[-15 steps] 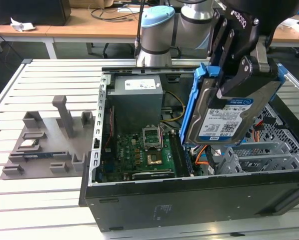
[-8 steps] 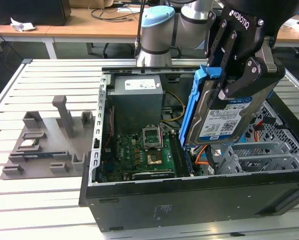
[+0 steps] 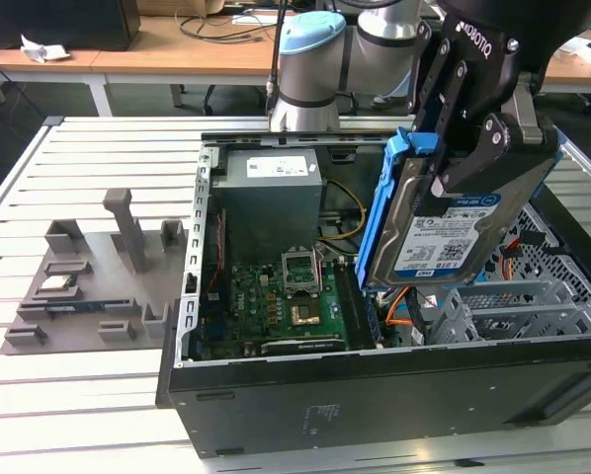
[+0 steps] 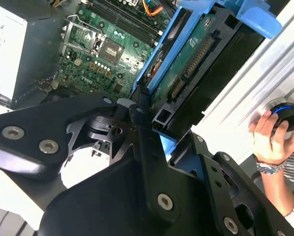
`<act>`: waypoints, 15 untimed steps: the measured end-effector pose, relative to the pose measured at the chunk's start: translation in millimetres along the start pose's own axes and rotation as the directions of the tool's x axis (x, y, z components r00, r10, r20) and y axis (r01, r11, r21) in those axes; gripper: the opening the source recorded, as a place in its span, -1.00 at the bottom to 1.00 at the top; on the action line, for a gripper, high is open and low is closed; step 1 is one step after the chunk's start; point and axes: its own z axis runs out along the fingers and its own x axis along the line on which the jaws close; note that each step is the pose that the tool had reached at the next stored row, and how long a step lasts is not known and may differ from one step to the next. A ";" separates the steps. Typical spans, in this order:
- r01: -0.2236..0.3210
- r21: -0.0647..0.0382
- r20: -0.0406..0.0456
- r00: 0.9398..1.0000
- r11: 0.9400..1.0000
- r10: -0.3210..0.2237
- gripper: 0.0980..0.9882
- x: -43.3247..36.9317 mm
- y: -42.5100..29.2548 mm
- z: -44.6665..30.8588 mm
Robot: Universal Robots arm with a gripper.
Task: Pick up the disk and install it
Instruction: 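Pick up the disk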
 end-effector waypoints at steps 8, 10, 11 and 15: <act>0.000 0.000 0.000 1.000 1.000 0.000 -0.39 0.0 -11.3 -0.5; 0.000 0.000 0.000 1.000 1.000 0.000 -0.39 -0.1 -18.3 -0.9; 0.000 0.000 0.000 1.000 1.000 0.000 -0.39 -0.1 -22.0 -1.1; 0.000 -0.001 0.000 1.000 1.000 0.000 -0.39 -0.2 -35.7 -1.7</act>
